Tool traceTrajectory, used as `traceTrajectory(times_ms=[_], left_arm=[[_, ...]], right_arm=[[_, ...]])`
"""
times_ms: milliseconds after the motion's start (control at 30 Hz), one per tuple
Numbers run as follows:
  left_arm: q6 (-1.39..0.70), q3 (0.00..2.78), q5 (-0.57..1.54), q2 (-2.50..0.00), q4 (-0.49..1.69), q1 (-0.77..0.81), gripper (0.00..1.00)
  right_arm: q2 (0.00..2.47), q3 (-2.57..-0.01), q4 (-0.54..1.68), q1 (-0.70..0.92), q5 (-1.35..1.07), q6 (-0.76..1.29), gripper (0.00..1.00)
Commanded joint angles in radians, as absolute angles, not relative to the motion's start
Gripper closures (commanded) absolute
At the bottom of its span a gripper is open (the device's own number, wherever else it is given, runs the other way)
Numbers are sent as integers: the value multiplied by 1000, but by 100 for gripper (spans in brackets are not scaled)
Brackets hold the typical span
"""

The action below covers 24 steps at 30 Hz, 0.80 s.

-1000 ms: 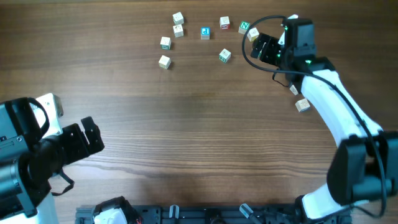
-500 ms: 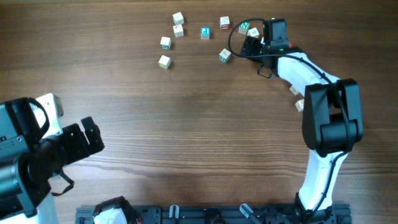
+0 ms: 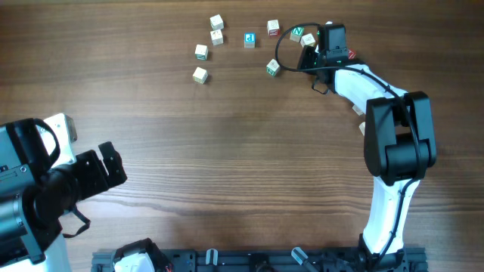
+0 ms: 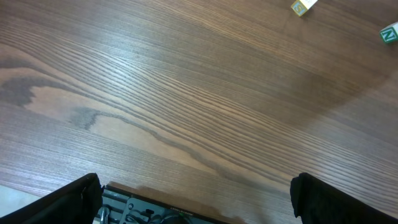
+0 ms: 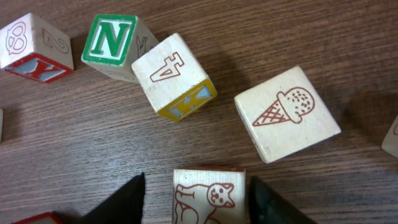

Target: Form a circle

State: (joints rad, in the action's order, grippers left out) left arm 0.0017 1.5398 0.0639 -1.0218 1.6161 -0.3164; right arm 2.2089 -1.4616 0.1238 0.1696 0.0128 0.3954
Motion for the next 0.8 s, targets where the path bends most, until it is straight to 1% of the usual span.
traceTrajectory(times_ms=[0,67,200,367,500,600,767], left_arm=[[-8,1534,54,-1014,1613,-324,0],[-8,1534,54,-1014,1613,-324,0],[-8,1534,54,-1014,1613,-324,0],[-8,1534,54,-1014,1613,-324,0],[-8,1534,54,-1014,1613,-324,0],[-8,1534,54,-1014,1613,-324,0],[-8,1534,54,-1014,1613,-324,0]], right_arm=[[2235,-1478,124,176,30,393,57],[2231,-1478,125,176,30,392,59],[2214,-1478,128,176,30,374,70],[2154,-1484,180,176,84,365,71],[2014,-1493,266,169,110,366,71],[1894,-1493,373,142,117,367,71],[1729,-1493,642,41,117,392,72]])
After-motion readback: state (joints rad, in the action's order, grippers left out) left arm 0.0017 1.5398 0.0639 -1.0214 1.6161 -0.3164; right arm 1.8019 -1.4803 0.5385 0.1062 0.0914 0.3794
